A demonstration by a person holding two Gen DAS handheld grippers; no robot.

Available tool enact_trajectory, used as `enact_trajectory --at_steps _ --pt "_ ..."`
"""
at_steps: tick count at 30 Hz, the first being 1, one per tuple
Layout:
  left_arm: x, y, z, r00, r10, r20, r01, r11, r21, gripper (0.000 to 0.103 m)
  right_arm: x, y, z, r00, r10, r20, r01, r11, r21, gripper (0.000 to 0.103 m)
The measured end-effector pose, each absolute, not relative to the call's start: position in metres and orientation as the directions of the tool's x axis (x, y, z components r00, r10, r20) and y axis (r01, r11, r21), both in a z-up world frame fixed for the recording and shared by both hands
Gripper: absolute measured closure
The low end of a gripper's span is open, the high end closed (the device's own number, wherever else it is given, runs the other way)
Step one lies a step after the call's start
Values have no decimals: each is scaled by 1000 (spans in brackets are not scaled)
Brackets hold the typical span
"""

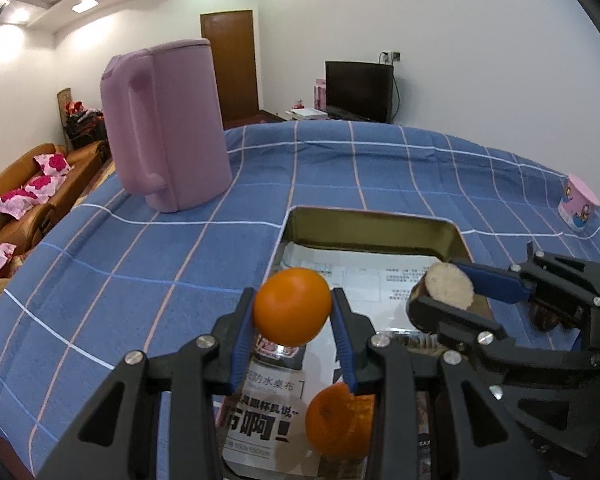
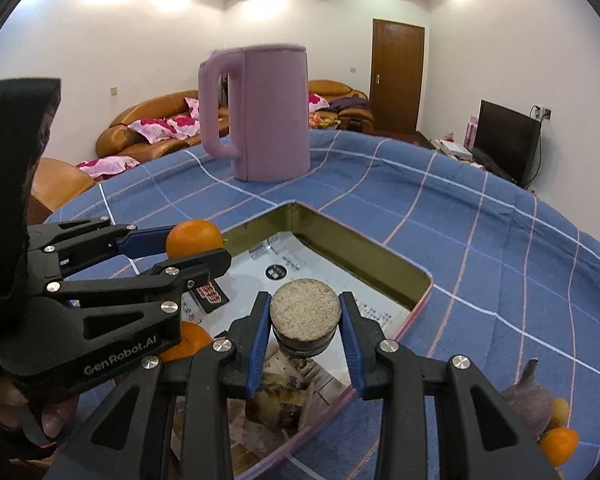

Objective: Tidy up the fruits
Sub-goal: 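Carry the orange and slice over the tin tray with both tools, then open both tools to drop the orange and slice into the tray, then move both tools back toward the remaining fruits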

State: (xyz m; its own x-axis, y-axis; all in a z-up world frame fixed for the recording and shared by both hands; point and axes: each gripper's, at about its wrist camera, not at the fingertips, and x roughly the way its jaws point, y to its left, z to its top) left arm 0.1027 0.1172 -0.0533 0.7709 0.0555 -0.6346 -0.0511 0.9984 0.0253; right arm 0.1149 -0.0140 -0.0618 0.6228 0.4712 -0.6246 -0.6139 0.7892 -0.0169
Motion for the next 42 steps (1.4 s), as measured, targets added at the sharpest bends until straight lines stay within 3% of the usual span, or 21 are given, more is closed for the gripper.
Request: enact_trajectory --at_steps 15,19,24,30,42 --pt "95 111 -52 774 82 -628 -63 997 53 63 112 -15 -67 604 473 -641 -620 784 -6 67" --pt "89 114 -44 783 89 -616 -84 996 38 48 108 -20 -60 624 477 -619 -610 792 -4 66" --pt "74 116 -33 808 60 -586 -81 997 -11 26 99 -38 -48 660 477 -580 -582 813 8 47" --pt "54 89 -18 846 8 -533 -24 999 -23 14 72 -69 -39 715 418 -560 -545 835 -73 46" --pt "50 18 -27 830 -108 -547 112 993 -25 11 55 -191 -48 784 200 -587 -304 949 -83 46"
